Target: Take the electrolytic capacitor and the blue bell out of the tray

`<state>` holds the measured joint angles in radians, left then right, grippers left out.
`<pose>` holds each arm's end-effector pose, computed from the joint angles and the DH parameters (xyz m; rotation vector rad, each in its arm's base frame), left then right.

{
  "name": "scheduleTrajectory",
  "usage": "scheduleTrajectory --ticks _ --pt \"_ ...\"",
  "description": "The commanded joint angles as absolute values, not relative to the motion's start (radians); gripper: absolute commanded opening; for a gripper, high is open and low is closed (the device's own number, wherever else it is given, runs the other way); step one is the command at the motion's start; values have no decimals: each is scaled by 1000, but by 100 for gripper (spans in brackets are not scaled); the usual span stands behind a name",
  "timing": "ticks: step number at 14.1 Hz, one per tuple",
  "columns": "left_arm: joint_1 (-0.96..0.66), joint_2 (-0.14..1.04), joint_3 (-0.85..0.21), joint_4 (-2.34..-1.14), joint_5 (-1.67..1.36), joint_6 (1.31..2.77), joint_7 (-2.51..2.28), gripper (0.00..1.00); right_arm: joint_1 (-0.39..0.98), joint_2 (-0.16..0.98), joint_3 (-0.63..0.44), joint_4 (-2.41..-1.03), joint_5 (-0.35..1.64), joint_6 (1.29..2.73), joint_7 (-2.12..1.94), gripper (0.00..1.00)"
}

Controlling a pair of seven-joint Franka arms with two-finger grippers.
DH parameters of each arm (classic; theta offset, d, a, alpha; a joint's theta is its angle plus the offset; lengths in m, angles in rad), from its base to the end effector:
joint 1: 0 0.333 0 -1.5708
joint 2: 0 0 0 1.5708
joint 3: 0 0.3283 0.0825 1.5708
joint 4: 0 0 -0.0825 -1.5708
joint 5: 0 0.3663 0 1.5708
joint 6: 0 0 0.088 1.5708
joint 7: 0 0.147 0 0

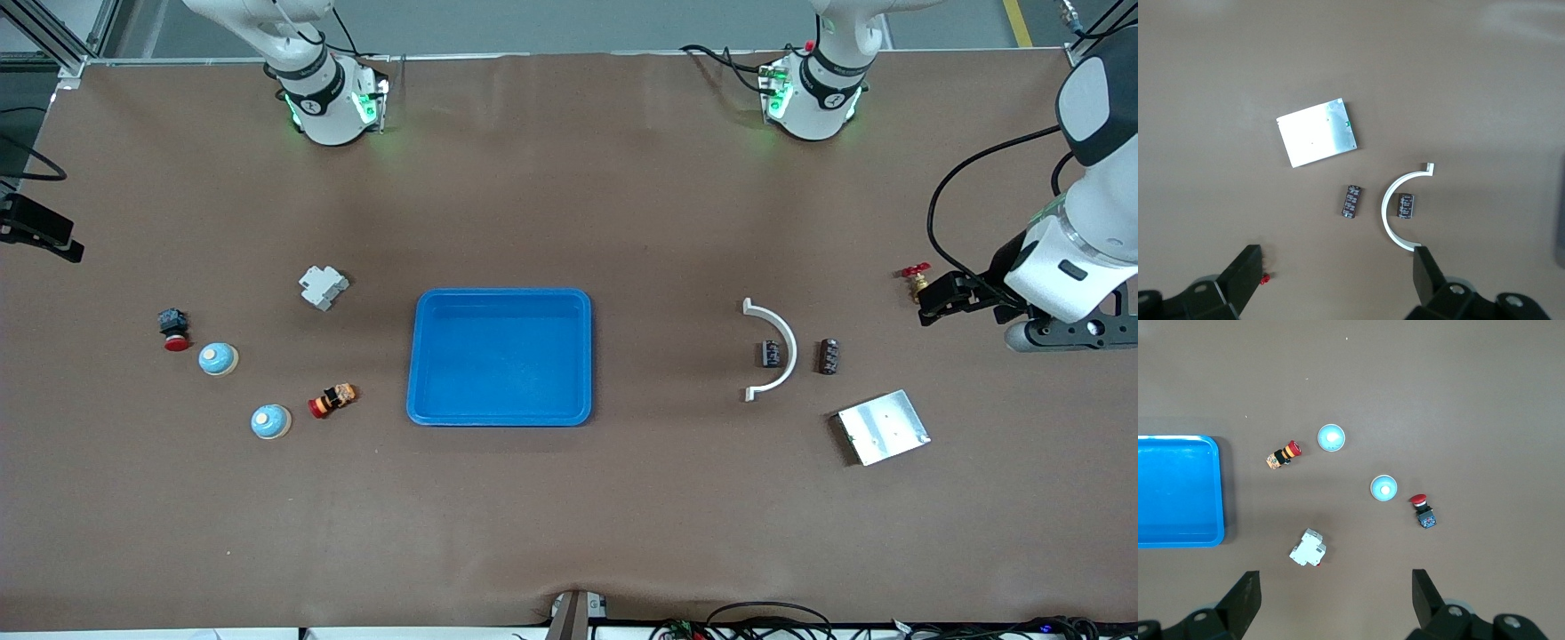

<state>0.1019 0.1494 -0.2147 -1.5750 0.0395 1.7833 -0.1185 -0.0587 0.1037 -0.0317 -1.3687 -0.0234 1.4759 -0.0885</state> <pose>0.5985 -0.0551 0.5312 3.1400 0.0030 0.0986 0.5584 -0.0532 0.6225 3.1148 -0.0062 0.0018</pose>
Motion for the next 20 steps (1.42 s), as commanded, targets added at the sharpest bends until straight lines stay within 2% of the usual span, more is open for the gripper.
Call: scheduleTrajectory --ticks 1,6,9,20 --pt "86 117 -210 -1565 17 1724 -60 100 -67 101 -20 -1355 -35 1462 -89 100" --pt "-27 51 -97 -1565 11 1632 -18 100 -69 101 -23 -1353 -26 1462 -92 100" --pt "-29 22 -95 -1569 8 1583 -20 100 -66 101 -20 -1353 -34 1462 -92 100" --pt "3 -20 -95 -1563 -61 1565 -23 100 -55 101 -20 -1338 -38 1471 -134 100"
